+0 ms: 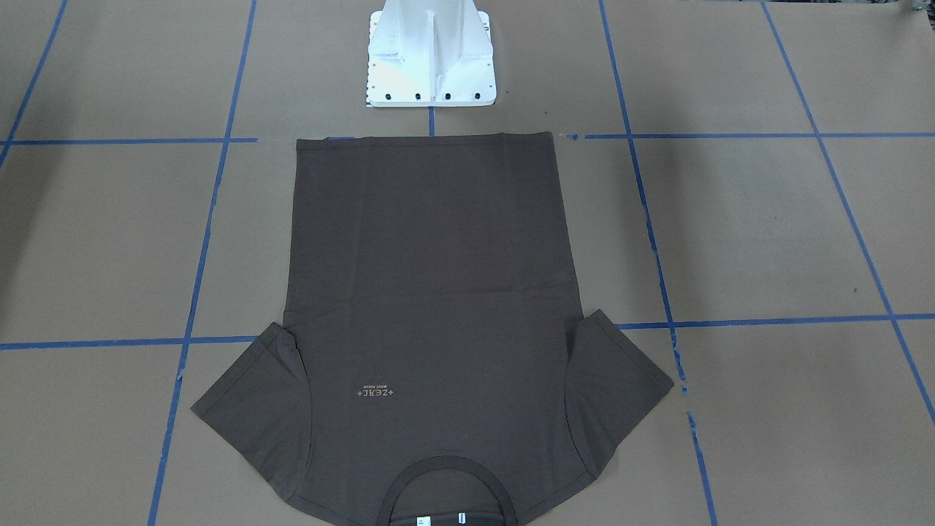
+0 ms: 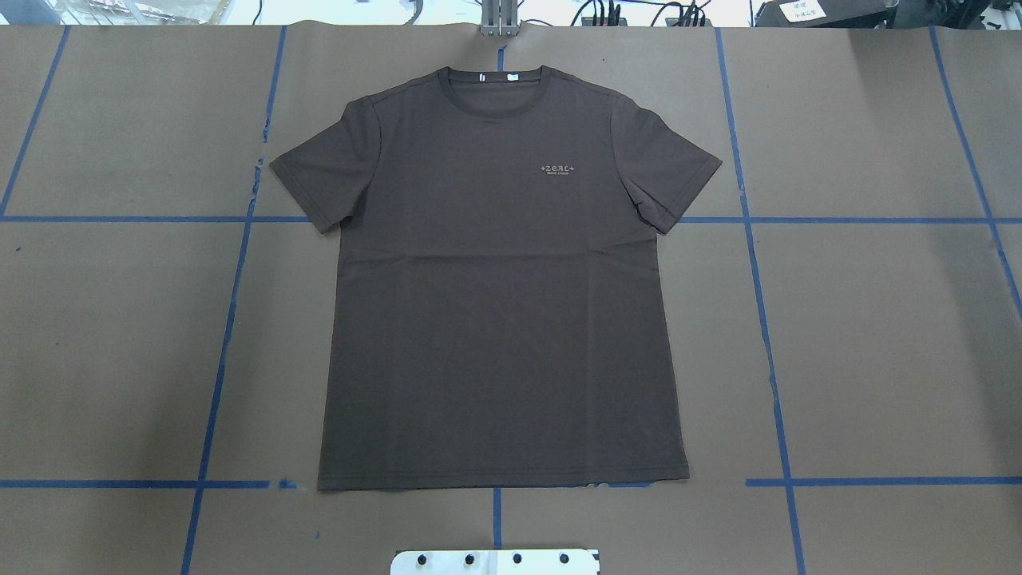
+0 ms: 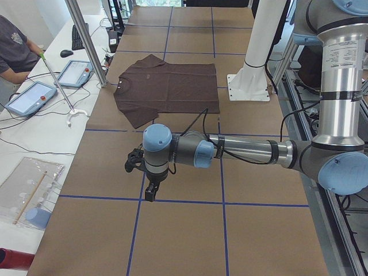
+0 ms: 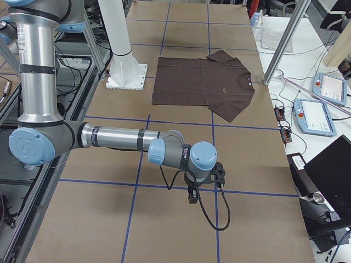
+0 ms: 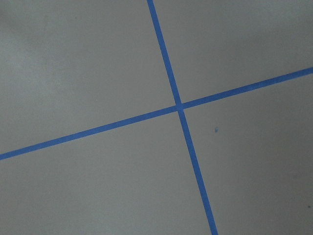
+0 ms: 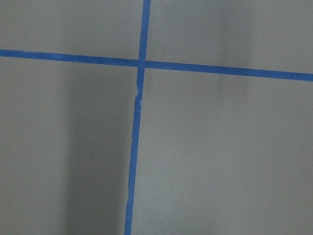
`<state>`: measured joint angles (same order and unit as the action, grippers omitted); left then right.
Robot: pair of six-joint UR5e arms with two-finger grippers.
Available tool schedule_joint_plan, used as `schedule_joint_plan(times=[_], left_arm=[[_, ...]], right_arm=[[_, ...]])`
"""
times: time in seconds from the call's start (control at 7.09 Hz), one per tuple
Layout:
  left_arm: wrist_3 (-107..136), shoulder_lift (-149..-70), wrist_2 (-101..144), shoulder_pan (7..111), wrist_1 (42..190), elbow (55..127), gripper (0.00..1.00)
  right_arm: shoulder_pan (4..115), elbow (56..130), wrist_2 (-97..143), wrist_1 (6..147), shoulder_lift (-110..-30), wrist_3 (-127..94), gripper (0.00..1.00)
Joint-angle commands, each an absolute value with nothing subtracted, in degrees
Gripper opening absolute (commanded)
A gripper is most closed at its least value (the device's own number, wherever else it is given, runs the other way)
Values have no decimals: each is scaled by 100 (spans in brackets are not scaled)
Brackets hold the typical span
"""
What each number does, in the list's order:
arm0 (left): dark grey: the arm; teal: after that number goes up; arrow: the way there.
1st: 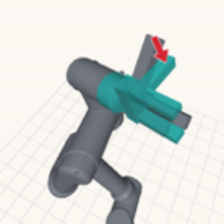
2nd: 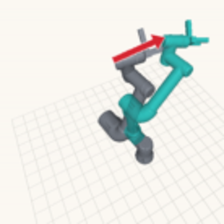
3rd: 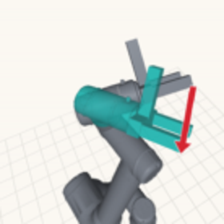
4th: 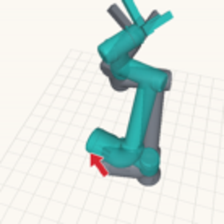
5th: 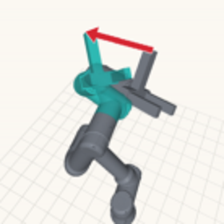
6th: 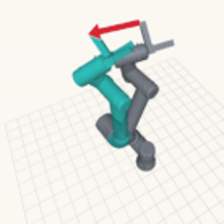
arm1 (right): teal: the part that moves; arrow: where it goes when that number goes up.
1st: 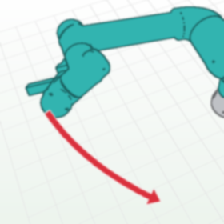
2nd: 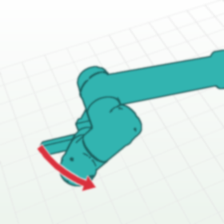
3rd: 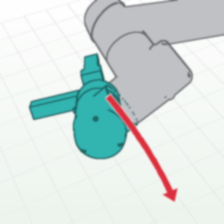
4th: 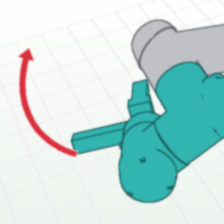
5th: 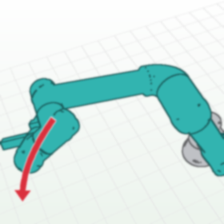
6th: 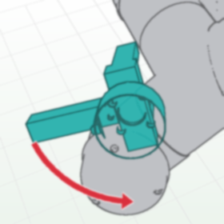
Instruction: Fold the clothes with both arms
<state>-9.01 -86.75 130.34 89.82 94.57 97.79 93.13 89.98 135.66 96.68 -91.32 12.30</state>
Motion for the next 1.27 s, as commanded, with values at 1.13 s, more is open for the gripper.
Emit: schedule_joint_plan(times=[1.13], left_arm=[[-897,-9421,13052,8886,10034,9765,100]], right_arm=[[7719,6717,13728,6409,-6966,-436,100]])
